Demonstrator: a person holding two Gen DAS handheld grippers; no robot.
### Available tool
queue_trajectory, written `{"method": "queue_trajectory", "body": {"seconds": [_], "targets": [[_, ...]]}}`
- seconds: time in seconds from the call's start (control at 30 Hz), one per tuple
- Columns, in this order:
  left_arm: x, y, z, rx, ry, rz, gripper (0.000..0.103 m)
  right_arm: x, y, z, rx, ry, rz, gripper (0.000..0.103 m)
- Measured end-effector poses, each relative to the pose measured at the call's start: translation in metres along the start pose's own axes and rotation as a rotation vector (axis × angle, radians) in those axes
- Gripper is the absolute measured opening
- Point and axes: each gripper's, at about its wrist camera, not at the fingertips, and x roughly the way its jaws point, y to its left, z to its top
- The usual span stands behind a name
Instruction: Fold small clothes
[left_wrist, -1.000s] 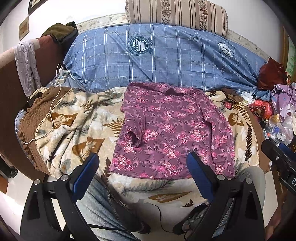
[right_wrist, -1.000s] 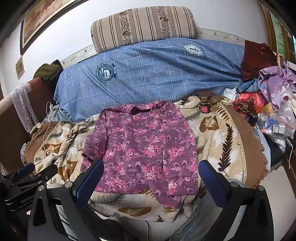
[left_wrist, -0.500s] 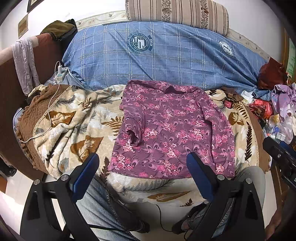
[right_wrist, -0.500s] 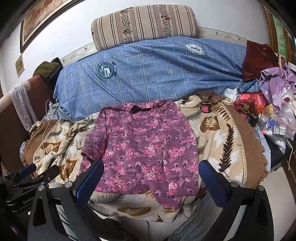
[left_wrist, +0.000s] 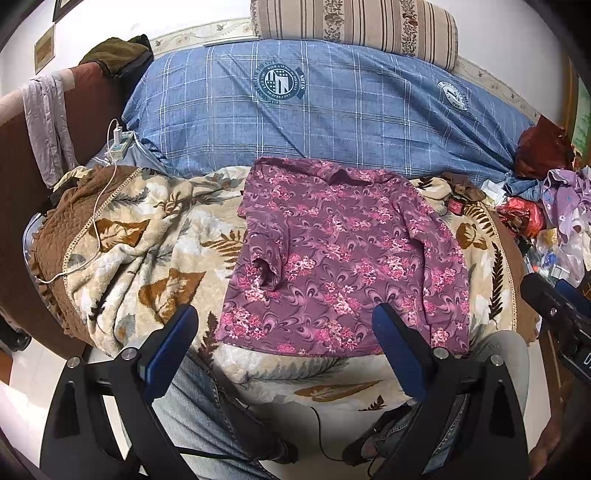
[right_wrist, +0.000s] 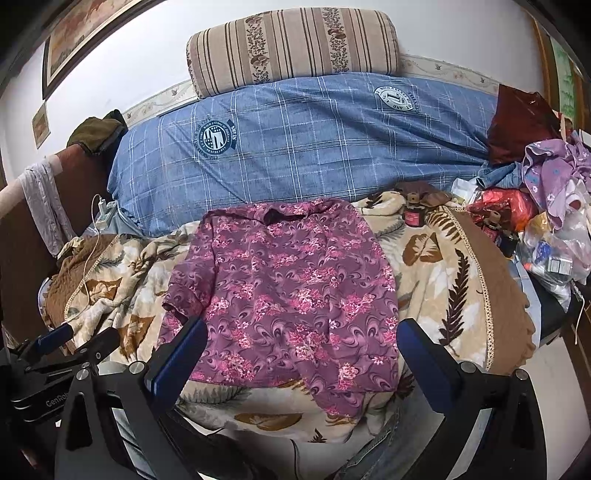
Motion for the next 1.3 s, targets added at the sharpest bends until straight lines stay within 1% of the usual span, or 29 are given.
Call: {"method": "queue_trajectory", "body": {"seconds": [0.33, 0.47, 0.63, 0.9, 1.03, 1.1, 1.2, 1.3], "targets": [[0.017, 0.002, -0.001, -0.001, 0.049, -0.061, 0.096, 0.013, 0.008, -0.004, -0.02, 0.035, 0.002, 0.103], [0.024, 0.001, -0.001, 0.01, 0.068, -0.058, 0.096, 0.024, 0.01, -0.006, -0.026, 0.059, -0.003, 0.103], [0.041, 0.007, 0.005, -0.006, 0.102, -0.073, 0.096, 0.038, 0.012, -0.004, -0.036, 0.081, -0.01, 0.103], [0.072, 0.005, 0.02, 0.003, 0.14, -0.065, 0.096, 0.069, 0.011, 0.007, -0.038, 0.106, -0.017, 0.103], [0.091, 0.002, 0.027, 0.015, 0.168, -0.044, 0.096, 0.081, 0.011, 0.013, -0.045, 0.088, 0.009, 0.103], [0.101, 0.001, 0.03, 0.015, 0.182, -0.04, 0.096, 0.091, 0.01, 0.016, -0.047, 0.096, 0.019, 0.103], [0.114, 0.003, 0.033, -0.003, 0.203, -0.04, 0.096, 0.105, 0.008, 0.021, -0.044, 0.1, 0.017, 0.103], [0.128, 0.013, 0.034, -0.048, 0.219, -0.05, 0.096, 0.118, 0.004, 0.023, -0.023, 0.121, 0.038, 0.103]]}}
